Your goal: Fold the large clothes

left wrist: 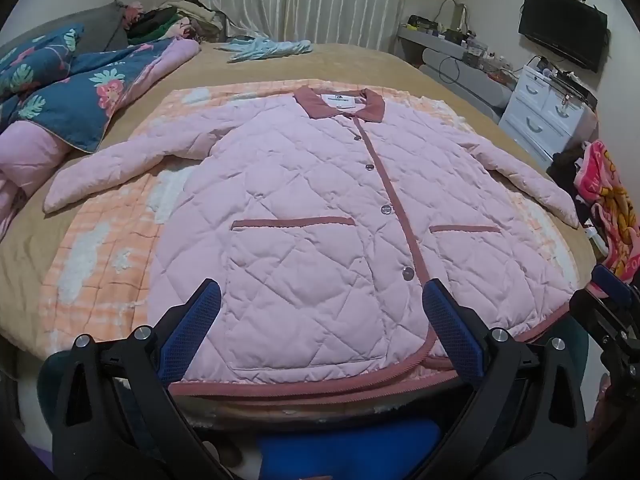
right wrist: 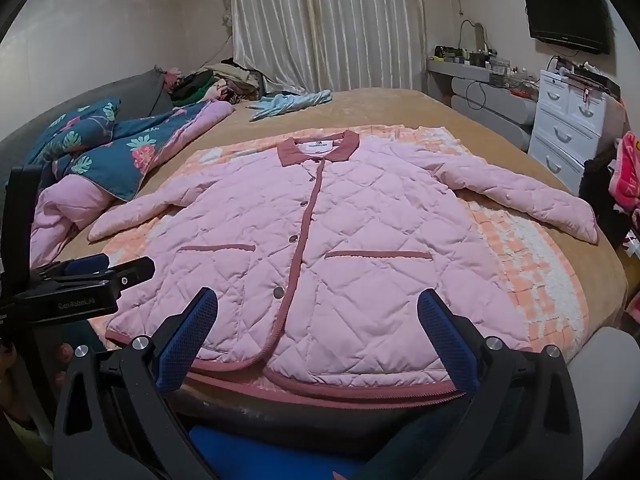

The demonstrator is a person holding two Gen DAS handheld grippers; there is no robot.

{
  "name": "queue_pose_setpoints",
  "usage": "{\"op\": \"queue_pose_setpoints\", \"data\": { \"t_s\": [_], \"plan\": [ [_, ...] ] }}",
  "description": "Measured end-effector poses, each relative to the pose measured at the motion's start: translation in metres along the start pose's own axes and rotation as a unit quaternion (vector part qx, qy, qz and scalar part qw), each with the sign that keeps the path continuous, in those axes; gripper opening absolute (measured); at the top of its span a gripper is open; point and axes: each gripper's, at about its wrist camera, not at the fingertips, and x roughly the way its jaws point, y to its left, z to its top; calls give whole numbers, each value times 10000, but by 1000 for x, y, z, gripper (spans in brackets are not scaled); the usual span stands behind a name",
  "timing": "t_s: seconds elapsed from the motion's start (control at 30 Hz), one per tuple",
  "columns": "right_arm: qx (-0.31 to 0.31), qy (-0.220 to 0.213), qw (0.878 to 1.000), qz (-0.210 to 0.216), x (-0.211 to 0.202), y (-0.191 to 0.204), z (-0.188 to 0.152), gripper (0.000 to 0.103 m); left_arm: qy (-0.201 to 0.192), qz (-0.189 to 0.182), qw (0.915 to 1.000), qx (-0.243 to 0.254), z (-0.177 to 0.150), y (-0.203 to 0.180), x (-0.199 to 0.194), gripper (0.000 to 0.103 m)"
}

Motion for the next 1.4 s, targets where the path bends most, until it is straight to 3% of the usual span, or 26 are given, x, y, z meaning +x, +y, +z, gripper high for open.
{"op": "queue_pose_setpoints", "data": {
  "t_s": [1.4],
  "plan": [
    [51, -95, 9999, -102, -6, -5, 2, 99, 41, -7, 9999, 96, -3, -4, 5, 95]
  ]
}}
